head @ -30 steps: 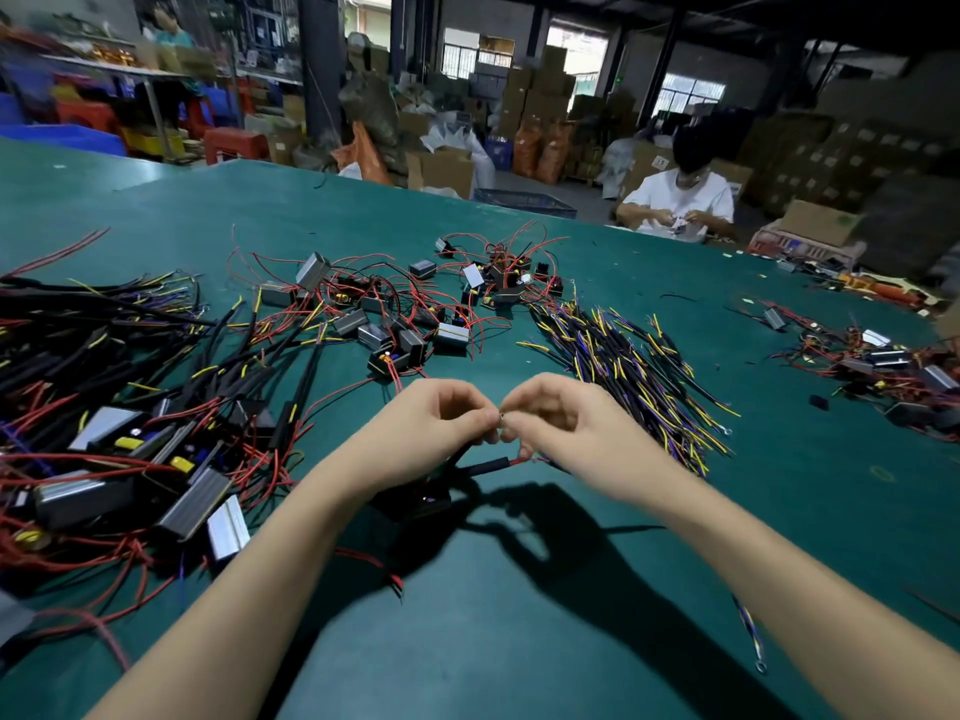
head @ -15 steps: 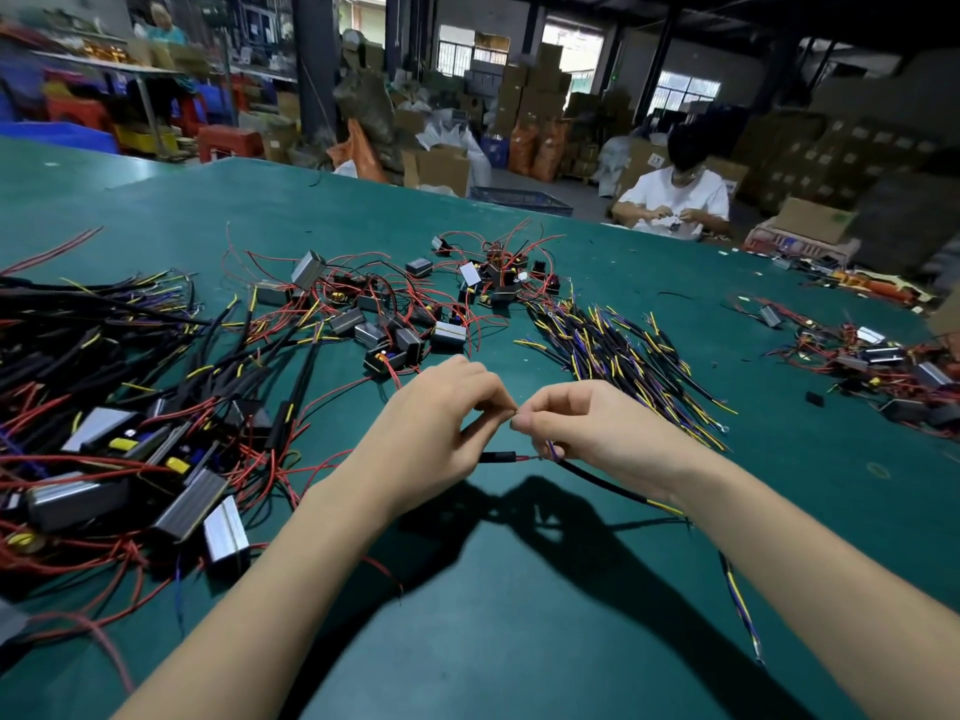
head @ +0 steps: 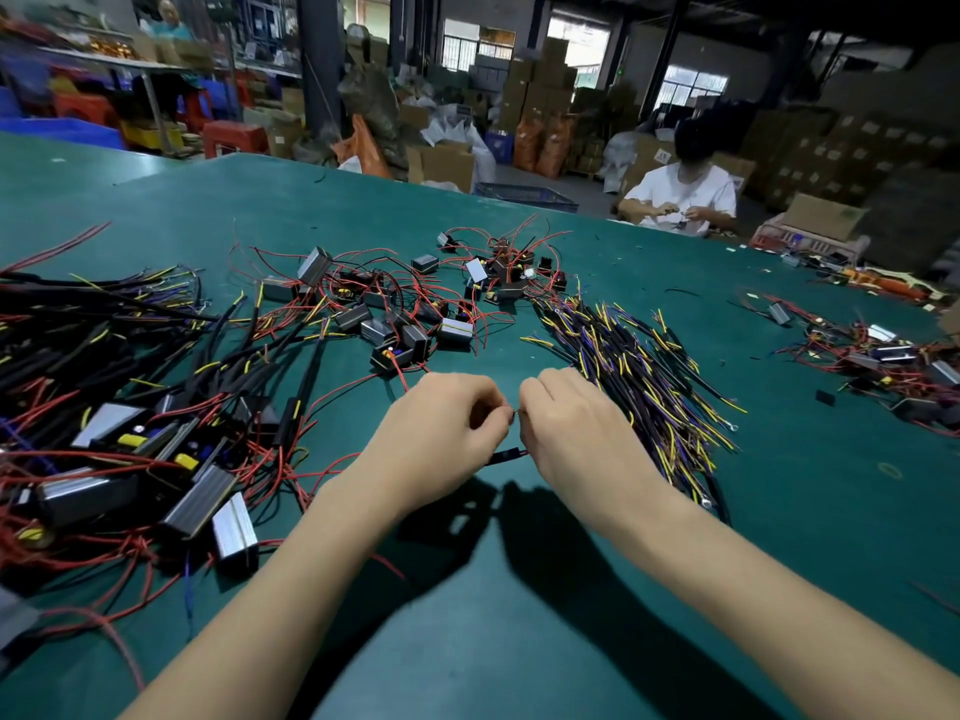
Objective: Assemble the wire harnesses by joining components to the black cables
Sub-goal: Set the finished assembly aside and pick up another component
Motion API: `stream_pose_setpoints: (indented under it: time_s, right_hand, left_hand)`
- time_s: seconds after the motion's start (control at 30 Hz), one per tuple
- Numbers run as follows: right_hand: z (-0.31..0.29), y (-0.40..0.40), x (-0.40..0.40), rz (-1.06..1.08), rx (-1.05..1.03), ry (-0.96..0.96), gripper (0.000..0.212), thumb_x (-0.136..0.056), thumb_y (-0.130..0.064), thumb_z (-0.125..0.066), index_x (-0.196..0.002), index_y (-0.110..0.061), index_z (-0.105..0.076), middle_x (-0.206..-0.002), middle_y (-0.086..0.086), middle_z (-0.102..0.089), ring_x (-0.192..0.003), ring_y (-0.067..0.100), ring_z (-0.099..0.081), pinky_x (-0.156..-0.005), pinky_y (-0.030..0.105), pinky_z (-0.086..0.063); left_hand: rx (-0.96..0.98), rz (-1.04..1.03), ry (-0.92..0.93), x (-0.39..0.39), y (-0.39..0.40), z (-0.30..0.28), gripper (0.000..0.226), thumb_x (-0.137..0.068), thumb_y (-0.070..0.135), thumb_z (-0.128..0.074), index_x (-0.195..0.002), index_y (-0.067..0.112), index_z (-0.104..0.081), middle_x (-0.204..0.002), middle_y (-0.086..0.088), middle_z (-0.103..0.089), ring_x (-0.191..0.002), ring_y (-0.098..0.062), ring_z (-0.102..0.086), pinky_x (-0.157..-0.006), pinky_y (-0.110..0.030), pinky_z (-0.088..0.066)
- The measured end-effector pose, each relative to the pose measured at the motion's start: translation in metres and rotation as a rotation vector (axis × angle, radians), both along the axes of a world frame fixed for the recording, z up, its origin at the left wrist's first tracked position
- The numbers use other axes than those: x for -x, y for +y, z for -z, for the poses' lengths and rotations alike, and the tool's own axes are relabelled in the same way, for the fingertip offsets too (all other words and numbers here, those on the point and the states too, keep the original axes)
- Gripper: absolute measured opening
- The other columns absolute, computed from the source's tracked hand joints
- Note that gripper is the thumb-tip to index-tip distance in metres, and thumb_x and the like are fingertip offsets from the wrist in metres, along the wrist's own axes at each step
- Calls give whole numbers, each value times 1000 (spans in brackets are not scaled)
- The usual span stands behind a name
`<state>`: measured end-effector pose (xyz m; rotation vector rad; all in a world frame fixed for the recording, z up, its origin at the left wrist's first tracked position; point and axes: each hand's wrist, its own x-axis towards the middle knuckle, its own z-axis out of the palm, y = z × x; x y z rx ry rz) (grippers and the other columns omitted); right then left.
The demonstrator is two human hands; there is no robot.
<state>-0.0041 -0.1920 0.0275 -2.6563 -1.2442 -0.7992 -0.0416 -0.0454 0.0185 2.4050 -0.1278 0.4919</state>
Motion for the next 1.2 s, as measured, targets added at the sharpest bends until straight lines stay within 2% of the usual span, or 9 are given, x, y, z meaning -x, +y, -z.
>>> stream_pose_setpoints:
  time_s: [0.07,0.13,0.33,0.67,0.8,0.93,1.03,1.13,1.2]
  right_hand:
    - [2,1,4,0,-14,-65,25,-64,10,-74,-71,-6,-55,-68,13,-55,-63,32,-54,-54,38,-46]
    - [-3,-1,3,-17,-135,121,12,-77,4,-67,-76,-4,-58,-72,9,-56,-69,29,-53,-63,36,-44]
    - [-20,-13,-11,55,-489,1054,17,-89,-12,-60,-77,-14,-72,-56,-6,-60,-50,3,-50,-55,13,-41]
    - [-23,-22,-20,106,-662,1485,15,-87,-23,-66,-76,-14,-72,-66,-1,-64,-63,11,-60,-60,19,-40]
    - [-17,-19,-21,9,-678,1253,9,-86,-14,-68,-79,-8,-71,-64,-2,-64,-61,6,-56,-60,17,-41]
    - [-8,-20,-19,-142,-647,921,11,-86,-8,-66,-76,-7,-69,-64,3,-64,-60,10,-54,-60,23,-43]
    - [-1,-22,-16,-225,-482,521,10,-86,-7,-66,-76,-10,-67,-70,0,-64,-66,13,-57,-62,24,-44]
    - [-1,-22,-16,-351,-223,28,12,-89,-4,-60,-78,-2,-64,-75,7,-59,-68,27,-56,-62,36,-47]
    - [0,-24,-18,-425,-211,-25,12,-89,-2,-59,-79,1,-64,-75,9,-59,-68,28,-55,-63,35,-47]
  left_hand:
    - [319,80,167,-1,4,-4,18,-90,18,-59,-75,17,-68,-68,4,-65,-57,-2,-51,-64,-19,-42]
    - [458,117,229,-1,6,-5,18,-90,18,-61,-75,14,-69,-65,6,-65,-61,-5,-53,-67,-21,-43]
    - [181,62,-22,2,-2,-2,13,-86,17,-66,-75,21,-71,-65,14,-65,-56,8,-53,-58,-4,-34]
    - [-22,2,-159,5,-6,1,7,-86,26,-66,-85,24,-71,-78,13,-64,-82,-11,-59,-76,-35,-48]
    - [-55,-47,-151,4,-7,2,10,-88,32,-62,-85,26,-70,-80,13,-65,-84,-11,-59,-75,-31,-46]
    - [167,7,-2,0,-3,1,13,-87,30,-64,-78,25,-71,-74,12,-70,-77,-6,-64,-76,-27,-49]
    - [309,70,163,-2,-1,0,17,-88,26,-65,-74,19,-71,-64,12,-67,-55,3,-54,-59,-14,-41]
    - [544,176,396,-1,7,-3,21,-91,25,-60,-73,19,-69,-69,8,-66,-60,-3,-50,-58,-18,-36]
    - [620,294,483,1,11,-6,23,-93,24,-57,-72,21,-66,-72,6,-66,-64,-1,-53,-59,-15,-38]
